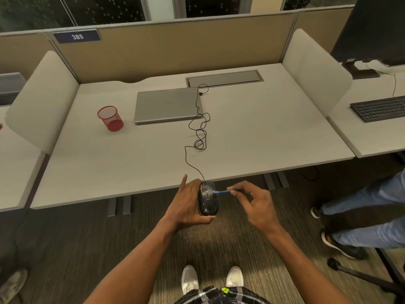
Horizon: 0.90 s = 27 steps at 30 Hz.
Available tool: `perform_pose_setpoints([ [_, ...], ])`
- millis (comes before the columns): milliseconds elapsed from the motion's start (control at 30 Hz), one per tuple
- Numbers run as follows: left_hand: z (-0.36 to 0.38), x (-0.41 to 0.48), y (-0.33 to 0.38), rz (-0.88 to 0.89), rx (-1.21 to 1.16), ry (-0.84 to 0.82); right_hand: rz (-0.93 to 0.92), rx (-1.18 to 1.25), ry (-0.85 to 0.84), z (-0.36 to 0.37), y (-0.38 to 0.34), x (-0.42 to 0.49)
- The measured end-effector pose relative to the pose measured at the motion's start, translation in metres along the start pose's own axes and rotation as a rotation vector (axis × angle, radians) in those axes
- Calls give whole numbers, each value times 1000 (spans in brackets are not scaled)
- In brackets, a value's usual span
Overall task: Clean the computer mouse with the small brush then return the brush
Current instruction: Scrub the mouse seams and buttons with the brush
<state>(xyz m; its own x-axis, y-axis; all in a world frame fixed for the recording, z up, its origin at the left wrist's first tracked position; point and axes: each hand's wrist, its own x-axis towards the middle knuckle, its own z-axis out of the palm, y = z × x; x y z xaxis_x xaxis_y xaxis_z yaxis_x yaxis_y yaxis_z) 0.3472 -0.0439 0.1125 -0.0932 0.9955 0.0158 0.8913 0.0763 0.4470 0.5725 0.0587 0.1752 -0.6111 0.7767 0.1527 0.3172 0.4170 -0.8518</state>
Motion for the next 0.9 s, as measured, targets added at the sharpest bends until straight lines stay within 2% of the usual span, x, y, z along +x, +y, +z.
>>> perform_pose_setpoints([
  [233, -2, -2, 0, -29, -37, 5, 3, -68, -141, -7, 10, -24],
  [533, 4, 1, 3, 7, -12, -7, -15, -2, 42, -4, 7, -24],
  [733, 7, 2, 4, -7, -13, -14, -164, -147, -4, 7, 1, -43],
  [900, 13, 1, -2, -36, -31, -40, -157, -113, -48, 16, -9, -50],
])
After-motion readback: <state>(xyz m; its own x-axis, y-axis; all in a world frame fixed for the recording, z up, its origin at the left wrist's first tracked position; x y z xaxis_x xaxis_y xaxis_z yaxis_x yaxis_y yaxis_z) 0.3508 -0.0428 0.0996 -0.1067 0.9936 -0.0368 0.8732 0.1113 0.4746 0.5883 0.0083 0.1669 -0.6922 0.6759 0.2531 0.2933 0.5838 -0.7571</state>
